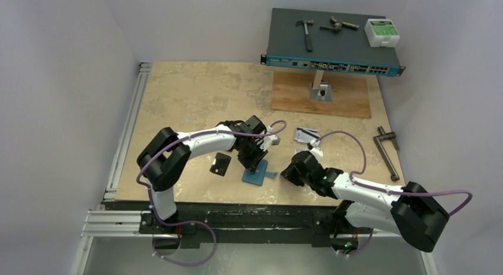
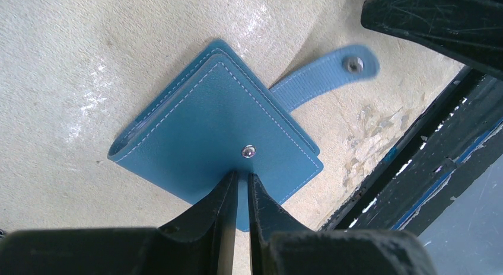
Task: Put the credit cards into the card holder
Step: Close the card holder at the center of the board.
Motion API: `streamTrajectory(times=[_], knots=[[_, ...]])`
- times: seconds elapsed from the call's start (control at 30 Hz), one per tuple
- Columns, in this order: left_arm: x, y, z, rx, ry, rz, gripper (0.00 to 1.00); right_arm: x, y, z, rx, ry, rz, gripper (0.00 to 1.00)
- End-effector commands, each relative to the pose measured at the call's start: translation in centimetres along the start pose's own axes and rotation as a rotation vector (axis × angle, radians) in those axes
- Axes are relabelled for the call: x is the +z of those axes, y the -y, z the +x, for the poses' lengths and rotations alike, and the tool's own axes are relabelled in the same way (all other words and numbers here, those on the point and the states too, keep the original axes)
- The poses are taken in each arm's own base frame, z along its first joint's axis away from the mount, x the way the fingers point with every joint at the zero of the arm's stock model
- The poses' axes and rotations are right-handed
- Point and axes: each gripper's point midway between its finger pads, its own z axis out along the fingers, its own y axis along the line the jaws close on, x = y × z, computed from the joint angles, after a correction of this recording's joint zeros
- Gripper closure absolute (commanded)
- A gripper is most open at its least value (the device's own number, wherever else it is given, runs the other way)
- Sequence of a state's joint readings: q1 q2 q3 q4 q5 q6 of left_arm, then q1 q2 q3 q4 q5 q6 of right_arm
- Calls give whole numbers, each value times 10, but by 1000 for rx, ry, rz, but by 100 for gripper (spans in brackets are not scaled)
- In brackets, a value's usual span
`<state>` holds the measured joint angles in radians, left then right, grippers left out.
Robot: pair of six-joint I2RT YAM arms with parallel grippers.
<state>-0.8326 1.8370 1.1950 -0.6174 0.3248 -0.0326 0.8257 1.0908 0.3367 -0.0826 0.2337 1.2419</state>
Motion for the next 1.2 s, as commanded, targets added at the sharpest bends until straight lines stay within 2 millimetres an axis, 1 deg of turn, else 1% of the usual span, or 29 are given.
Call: streamTrajectory(times=[0.0, 0.1, 0.2, 0.23, 0.33, 0.37, 0.4, 0.53, 0.67, 0.8, 0.87, 1.07, 1.17], knots=[[18, -10, 7, 16, -20, -35, 88, -2, -14, -6, -10, -5, -30, 84], [18, -10, 7, 12, -18, -35, 88, -1, -20, -5, -21, -17, -40, 84], [19, -9, 6, 10, -15, -34, 89, 0, -26, -4, -29, -30, -51, 81], [18, -10, 6, 9, -14, -36, 89, -1, -30, -5, -27, -29, -62, 77], [18, -10, 6, 9, -11, -40, 89, -6, -40, -10, -19, -17, -96, 59], [18, -10, 6, 7, -12, -40, 89, -8, -45, -12, -17, -13, -112, 55], [18, -11, 6, 4, -11, -43, 89, -11, -49, -14, -13, -9, -128, 54], [20, -11, 6, -11, -14, -45, 89, -14, -56, -14, -9, -15, -155, 53], [19, -9, 6, -23, -14, -35, 89, -9, -57, -9, -24, -40, -146, 52], [17, -9, 3, -28, -3, -33, 89, -6, -60, -10, -40, -33, -152, 52], [17, -9, 2, -28, 0, -34, 89, -8, -61, -10, -39, -34, -156, 52], [20, -12, 3, -35, -4, -42, 89, -20, -70, -22, -43, 1, -178, 48], [21, -12, 3, -38, -1, -45, 90, -21, -76, -21, -55, -5, -205, 46]])
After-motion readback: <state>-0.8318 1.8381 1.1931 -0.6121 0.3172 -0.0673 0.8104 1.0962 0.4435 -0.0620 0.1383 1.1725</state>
